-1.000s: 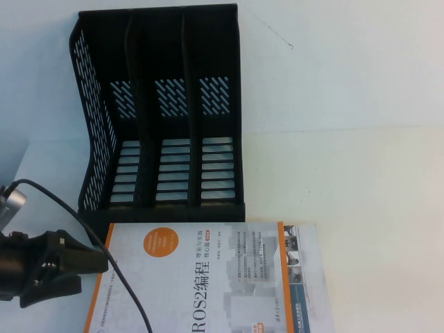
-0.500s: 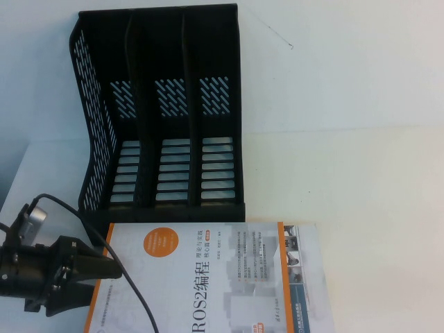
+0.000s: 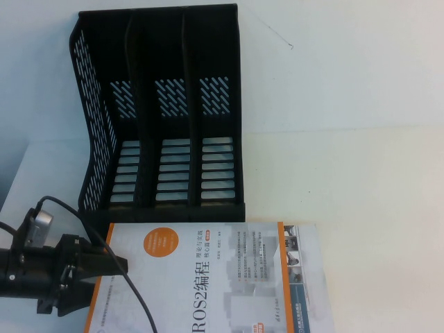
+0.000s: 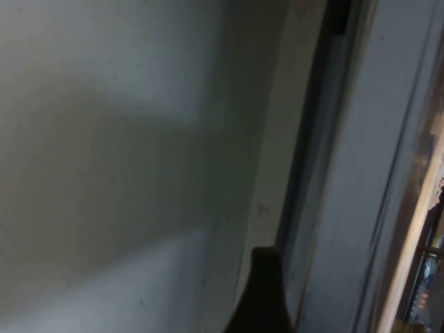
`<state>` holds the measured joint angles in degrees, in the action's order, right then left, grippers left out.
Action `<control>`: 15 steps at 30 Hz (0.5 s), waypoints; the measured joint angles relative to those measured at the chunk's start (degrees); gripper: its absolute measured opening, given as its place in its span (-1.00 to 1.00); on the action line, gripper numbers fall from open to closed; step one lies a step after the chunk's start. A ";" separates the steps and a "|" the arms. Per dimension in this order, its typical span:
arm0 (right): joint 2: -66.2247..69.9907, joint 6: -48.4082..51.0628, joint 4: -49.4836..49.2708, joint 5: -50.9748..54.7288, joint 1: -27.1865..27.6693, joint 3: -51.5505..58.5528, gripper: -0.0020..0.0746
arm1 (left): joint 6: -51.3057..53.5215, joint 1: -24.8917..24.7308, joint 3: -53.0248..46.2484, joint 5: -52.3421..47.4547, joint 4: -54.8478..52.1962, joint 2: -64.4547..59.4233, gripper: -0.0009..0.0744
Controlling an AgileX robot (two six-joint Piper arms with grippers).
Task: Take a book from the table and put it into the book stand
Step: Pick up the book with your left arm
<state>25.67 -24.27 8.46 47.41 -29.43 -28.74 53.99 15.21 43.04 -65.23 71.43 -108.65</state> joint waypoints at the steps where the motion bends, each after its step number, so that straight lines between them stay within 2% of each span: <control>1: 0.00 0.00 0.01 0.00 0.00 0.00 -0.95 | 0.00 0.00 0.00 -0.26 0.12 0.00 0.44; 9: 0.00 0.00 -0.33 0.00 0.00 0.00 -0.95 | 0.48 -1.63 0.06 0.17 0.12 0.00 0.18; 15: 0.00 0.00 -0.91 0.00 0.00 0.00 -0.95 | 0.60 -2.44 0.06 0.26 -0.32 0.00 -0.19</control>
<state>25.67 -24.27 7.55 47.41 -29.43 -28.74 54.60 12.77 43.10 -64.97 71.11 -108.65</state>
